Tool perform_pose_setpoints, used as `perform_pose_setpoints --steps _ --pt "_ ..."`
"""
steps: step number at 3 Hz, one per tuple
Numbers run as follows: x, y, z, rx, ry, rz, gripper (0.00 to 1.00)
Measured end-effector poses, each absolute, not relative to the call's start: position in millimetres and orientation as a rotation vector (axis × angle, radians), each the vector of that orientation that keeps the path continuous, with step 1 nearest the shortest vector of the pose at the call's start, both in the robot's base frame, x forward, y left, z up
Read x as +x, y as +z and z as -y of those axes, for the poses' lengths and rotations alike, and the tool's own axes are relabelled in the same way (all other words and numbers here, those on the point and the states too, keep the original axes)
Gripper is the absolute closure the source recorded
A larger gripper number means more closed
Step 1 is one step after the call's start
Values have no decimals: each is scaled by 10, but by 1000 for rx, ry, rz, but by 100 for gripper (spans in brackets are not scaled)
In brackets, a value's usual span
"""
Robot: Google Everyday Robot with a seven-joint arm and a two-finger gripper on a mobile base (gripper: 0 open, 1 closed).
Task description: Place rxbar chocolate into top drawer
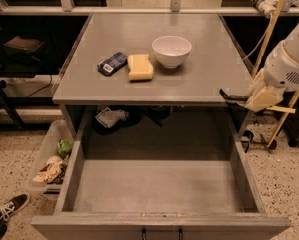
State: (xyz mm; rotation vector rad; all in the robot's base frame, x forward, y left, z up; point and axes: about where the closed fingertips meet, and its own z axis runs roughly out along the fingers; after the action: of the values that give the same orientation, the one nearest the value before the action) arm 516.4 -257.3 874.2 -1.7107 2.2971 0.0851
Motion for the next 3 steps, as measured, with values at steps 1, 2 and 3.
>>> perform_pose_setpoints --steps 1,2,3 --pt "4459 9034 2069 -1800 70 -2291 100" --pt "4072 8932 1865 -1835 157 -2227 100" --pt "4210 8281 1934 -1833 207 -2177 100"
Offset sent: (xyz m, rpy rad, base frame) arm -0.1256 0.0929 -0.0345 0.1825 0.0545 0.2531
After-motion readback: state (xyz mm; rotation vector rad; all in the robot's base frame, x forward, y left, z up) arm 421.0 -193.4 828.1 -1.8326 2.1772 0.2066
